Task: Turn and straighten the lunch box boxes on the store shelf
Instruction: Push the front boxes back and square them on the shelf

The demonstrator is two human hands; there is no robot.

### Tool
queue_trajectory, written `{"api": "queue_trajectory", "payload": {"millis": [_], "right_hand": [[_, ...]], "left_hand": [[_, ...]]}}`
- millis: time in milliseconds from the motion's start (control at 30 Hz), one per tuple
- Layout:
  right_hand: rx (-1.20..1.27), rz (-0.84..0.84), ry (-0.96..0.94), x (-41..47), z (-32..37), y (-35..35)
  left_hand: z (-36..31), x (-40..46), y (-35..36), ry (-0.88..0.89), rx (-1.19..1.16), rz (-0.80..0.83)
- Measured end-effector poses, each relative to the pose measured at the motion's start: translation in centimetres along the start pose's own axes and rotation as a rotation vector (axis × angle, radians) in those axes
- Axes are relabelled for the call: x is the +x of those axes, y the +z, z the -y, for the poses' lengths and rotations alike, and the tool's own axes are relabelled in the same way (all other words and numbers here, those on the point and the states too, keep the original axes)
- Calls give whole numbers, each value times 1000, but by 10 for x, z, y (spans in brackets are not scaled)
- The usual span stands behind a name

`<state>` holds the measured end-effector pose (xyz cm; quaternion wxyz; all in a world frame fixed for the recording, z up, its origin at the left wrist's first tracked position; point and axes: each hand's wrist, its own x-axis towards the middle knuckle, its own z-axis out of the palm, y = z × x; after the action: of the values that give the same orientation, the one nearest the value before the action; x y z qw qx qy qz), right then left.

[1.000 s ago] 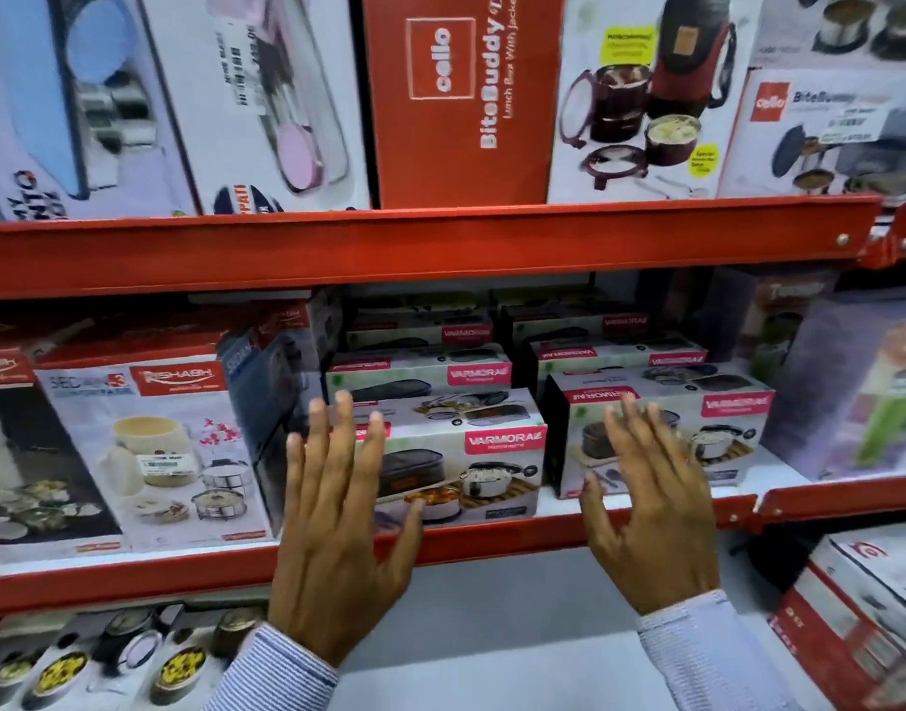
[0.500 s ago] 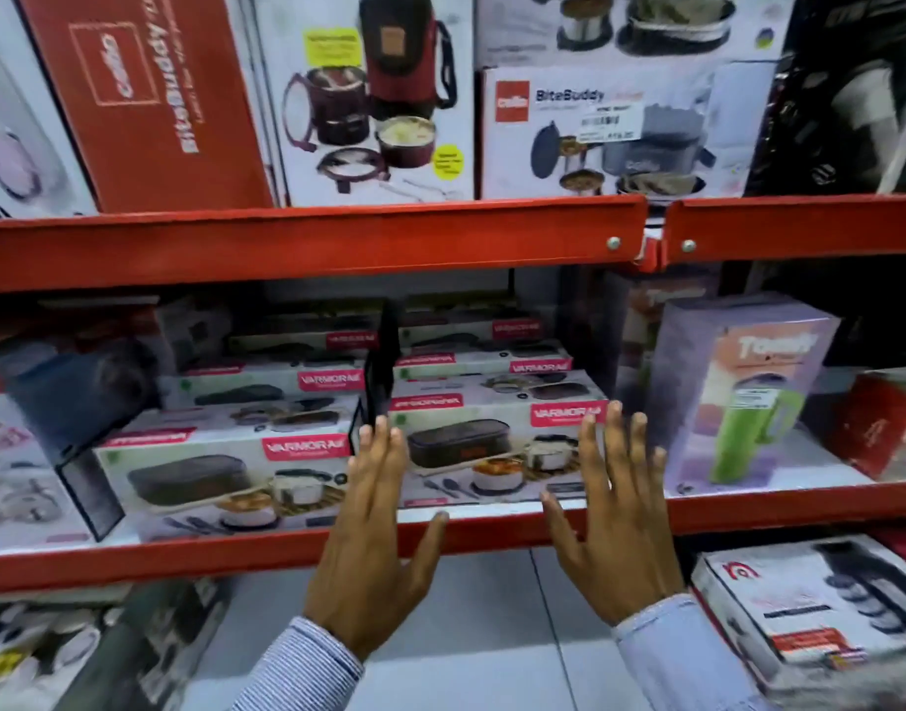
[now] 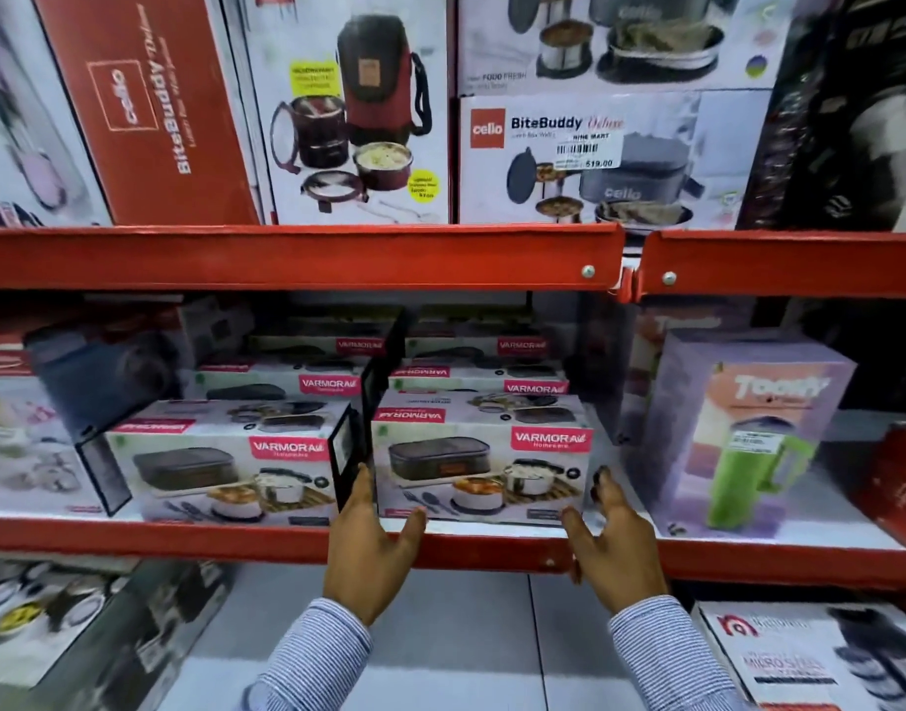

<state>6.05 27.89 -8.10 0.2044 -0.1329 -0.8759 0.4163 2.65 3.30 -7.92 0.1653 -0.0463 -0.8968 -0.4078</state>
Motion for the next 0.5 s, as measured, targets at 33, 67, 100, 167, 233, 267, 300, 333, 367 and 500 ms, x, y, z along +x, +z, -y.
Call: {"api": "queue_trajectory", "payload": {"millis": [33, 67, 100, 167, 233, 267, 300, 333, 367, 500], "right_hand": [[17, 7, 2, 2, 0, -1], [40, 17, 2, 4, 0, -1], [61, 26, 0, 5, 0, -1], [83, 36, -4, 5, 0, -2], [88, 36, 1, 4, 0, -3], [88, 33, -1, 4, 0, -3], [86, 33, 2, 3, 1, -3], [85, 31, 3, 3, 0, -3], [83, 30, 7, 2, 1, -3], [64, 30, 16, 0, 1, -3]], "left_hand": [[-2, 3, 0, 0, -9, 8], [-3, 7, 0, -2, -24, 10], [-3, 10, -1, -11, -39, 7], [-4, 17, -2, -37, -38, 2], [-3, 22, -3, -59, -24, -2], [-2, 24, -4, -58, -26, -10], [-2, 24, -4, -51, -29, -19], [-1, 23, -4, -41, -31, -31], [0, 22, -4, -32, -33, -42], [4, 16, -8, 10, -52, -53]]}}
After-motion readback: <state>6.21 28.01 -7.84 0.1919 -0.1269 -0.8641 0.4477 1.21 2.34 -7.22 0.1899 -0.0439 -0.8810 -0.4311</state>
